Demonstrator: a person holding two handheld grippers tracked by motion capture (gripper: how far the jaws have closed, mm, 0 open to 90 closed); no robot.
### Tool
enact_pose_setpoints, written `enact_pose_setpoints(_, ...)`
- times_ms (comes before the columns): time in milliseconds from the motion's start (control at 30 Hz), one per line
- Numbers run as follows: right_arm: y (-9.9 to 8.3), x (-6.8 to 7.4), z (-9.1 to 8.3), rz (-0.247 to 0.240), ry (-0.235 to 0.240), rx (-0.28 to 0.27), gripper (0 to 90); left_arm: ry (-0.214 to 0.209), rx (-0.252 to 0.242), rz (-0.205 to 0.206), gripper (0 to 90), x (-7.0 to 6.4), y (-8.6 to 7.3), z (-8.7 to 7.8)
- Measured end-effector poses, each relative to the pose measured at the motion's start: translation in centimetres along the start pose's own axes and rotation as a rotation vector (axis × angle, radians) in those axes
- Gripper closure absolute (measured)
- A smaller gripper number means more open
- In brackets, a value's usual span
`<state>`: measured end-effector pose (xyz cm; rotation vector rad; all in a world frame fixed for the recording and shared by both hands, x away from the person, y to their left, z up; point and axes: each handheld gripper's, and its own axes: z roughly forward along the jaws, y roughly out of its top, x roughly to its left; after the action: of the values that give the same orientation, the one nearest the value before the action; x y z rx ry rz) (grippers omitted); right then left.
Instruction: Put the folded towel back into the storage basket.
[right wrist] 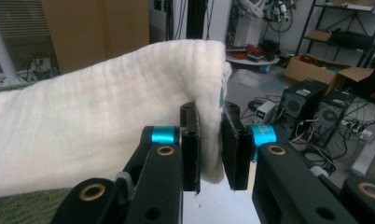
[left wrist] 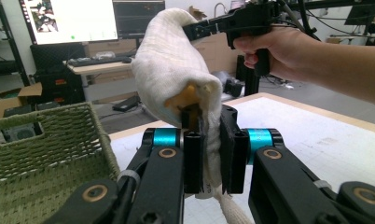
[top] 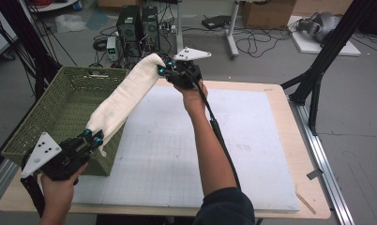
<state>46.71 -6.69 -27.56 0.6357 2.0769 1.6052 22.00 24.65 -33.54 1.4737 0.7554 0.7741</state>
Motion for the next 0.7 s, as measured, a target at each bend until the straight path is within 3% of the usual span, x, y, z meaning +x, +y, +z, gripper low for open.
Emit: enact_pose_setpoints(700, 2.7, 3.0, 6.3, -0.012, 0.045, -0.004, 79.1, 0.101, -0.011, -0.041, 81.4, 2.4, -0.3, -2.3)
